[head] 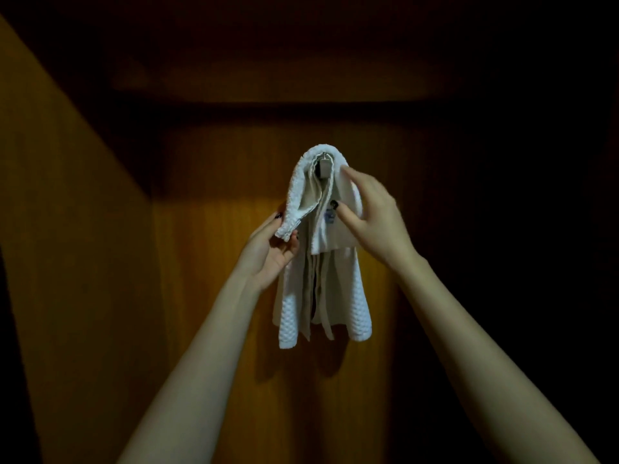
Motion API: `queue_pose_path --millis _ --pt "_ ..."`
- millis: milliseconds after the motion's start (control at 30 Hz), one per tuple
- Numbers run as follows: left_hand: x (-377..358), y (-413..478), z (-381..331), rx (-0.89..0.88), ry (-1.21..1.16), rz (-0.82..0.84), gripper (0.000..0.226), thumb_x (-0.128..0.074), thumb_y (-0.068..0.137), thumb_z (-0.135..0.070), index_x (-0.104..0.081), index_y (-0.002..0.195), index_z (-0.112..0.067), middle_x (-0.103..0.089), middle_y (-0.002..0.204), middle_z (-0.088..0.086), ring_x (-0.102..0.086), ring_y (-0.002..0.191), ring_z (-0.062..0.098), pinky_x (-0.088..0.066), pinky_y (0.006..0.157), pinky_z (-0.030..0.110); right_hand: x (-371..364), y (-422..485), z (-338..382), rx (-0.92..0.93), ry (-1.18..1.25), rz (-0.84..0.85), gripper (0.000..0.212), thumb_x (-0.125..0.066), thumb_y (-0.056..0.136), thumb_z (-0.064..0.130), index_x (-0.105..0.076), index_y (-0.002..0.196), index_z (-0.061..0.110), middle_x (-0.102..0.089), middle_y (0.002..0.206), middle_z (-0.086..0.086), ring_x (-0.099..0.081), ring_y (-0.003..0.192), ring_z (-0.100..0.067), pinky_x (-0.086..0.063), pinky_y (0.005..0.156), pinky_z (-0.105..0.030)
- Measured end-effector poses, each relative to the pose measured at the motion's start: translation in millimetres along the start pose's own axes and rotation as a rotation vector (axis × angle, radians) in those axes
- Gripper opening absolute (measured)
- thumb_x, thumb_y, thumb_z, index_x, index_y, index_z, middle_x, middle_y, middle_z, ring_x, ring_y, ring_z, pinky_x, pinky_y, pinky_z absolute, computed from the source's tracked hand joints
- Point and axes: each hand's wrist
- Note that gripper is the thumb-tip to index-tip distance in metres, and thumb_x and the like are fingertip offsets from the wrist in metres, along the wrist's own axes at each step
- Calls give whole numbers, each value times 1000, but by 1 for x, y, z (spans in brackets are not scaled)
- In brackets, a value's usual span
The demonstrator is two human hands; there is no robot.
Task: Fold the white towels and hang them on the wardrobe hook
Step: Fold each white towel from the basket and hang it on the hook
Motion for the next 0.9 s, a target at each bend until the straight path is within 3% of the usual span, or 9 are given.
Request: queue_pose_path --millis 100,167,400,533,633,733,800,833,900 --pt "3 1 1 23 38 3 33 -51 94 -6 -57 127 -9 -68 88 9 -61 71 14 -53 58 22 -15 -1 -1 -47 23 29 60 -59 96 28 -34 149 15 -44 147 -3 -40 135 -14 -36 110 -30" --pt "7 0 5 41 52 1 38 -53 94 -6 -54 132 -11 -67 95 10 -61 75 15 -53 59 22 -23 0 -1 -88 51 -2 61 -59 96 31 -34 149 15 -45 147 -3 -42 134 -14 -33 106 -24" --pt "3 -2 22 36 162 57 28 -54 94 -7 -62 118 -17 -73 91 5 -67 75 14 -54 62 24 -37 0 7 -145 37 -124 51 -59 95 22 -42 142 15 -61 130 -5 -61 111 -21 -51 91 -41" --pt "4 -2 25 35 245 11 36 -51 96 -7 -54 131 -14 -73 93 6 -68 72 13 -55 61 24 -34 -5 4 -136 69 -115 50 -57 94 9 -45 142 12 -68 106 -8 -59 79 -8 -49 72 -25" --pt "-2 -7 25 -7 402 0 39 -53 96 -12 -52 134 -20 -69 111 4 -68 88 13 -55 66 24 -29 -8 1 -146 121 -88 52 -57 93 5 -45 143 15 -67 107 -4 -57 78 3 -50 71 -17" --pt "-12 -11 24 -156 753 -81 40 -50 99 -20 -46 139 -21 -55 131 -1 -58 110 4 -50 85 22 -22 -11 0 -162 124 -68 51 -56 93 4 -47 142 15 -67 112 -3 -65 92 -13 -57 83 -35" --pt "-16 -11 22 -215 1007 -163 43 -48 99 -24 -44 142 -16 -28 153 5 -35 134 13 -30 102 24 -19 -14 0 -179 144 -47 52 -57 93 3 -47 142 16 -68 113 -5 -67 93 -18 -56 84 -38" --pt "-19 -13 21 -227 1071 -172 44 -48 99 -24 -42 142 -14 -19 157 5 -25 140 17 -23 103 23 -17 -15 1 -190 164 -33 52 -56 93 2 -47 142 16 -68 112 -6 -67 90 -20 -57 82 -38" --pt "-25 -18 20 -269 1124 -151 45 -47 100 -22 -41 143 -11 -22 156 5 -24 140 15 -21 98 18 -15 -17 4 -202 173 -27 51 -54 93 1 -48 141 15 -68 113 -8 -66 76 -15 -57 74 -36"
Point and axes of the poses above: each hand's wrist, its own y-axis towards the middle knuckle, its own x-axis out of the back of the hand, z = x × y
